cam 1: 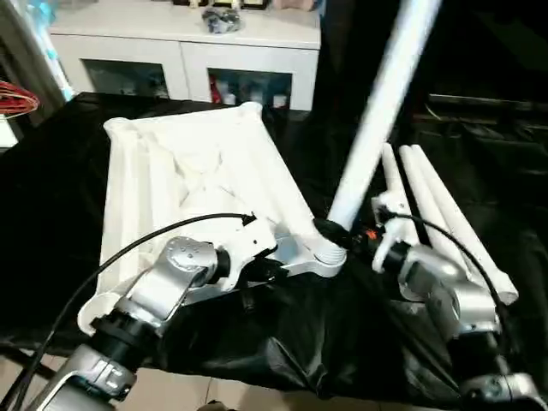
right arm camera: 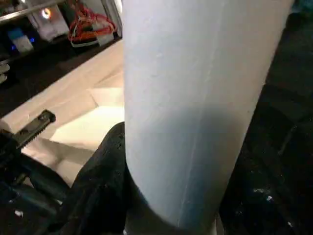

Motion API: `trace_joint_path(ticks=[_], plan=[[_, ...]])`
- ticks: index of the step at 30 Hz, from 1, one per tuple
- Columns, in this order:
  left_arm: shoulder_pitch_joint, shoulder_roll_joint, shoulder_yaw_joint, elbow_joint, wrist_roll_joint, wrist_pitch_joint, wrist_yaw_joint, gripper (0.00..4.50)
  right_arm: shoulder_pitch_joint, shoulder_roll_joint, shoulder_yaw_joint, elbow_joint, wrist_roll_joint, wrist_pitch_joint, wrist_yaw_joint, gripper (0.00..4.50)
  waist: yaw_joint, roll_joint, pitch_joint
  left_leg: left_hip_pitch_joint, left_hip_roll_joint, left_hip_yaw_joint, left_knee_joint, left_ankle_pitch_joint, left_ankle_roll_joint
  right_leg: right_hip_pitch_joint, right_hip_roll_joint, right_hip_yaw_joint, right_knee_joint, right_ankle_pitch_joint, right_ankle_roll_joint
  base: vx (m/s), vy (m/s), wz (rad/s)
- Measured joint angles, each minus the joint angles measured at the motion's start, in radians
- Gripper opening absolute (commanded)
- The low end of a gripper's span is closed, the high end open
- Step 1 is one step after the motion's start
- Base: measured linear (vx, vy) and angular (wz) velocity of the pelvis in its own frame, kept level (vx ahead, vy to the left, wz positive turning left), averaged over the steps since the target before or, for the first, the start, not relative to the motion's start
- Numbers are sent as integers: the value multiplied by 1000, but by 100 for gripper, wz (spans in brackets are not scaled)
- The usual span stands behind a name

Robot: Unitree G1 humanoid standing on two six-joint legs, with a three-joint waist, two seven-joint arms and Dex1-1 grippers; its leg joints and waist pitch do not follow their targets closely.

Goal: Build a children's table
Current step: Insert table leg to table base

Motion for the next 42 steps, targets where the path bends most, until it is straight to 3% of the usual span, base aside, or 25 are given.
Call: trace_joint_path(ticks=[7,17,22,28,42], plan=[[-5,-20,0,21,4,-4,8,0,40,4,-24,5,30,-57,1,191,3,8,-5,0,0,0,0,0,0,0,0,0,-1,0,0,0,0,0],[-7,-27,0,28,5,-13,7,0,110,-9,-31,-70,31,-81,5,191,7,9,-6,0,0,3,-11,0,0,1,0,0,-7,0,0,0,0,0],[-7,-29,-1,28,8,-21,2,0,118,-33,-7,-92,16,-97,5,191,8,9,-6,-1,0,6,-17,1,2,1,-1,0,-13,0,0,0,0,0],[-4,-27,-2,24,16,-29,0,0,100,-81,56,-123,-58,-97,14,191,5,8,-6,-1,0,7,-17,2,2,1,-1,0,-13,0,0,0,0,0],[18,7,-2,-17,30,-35,-23,0,5,-148,169,-93,-139,-86,109,191,1,-13,-8,0,2,8,-19,2,2,0,-1,-1,-14,0,1,0,0,0]])
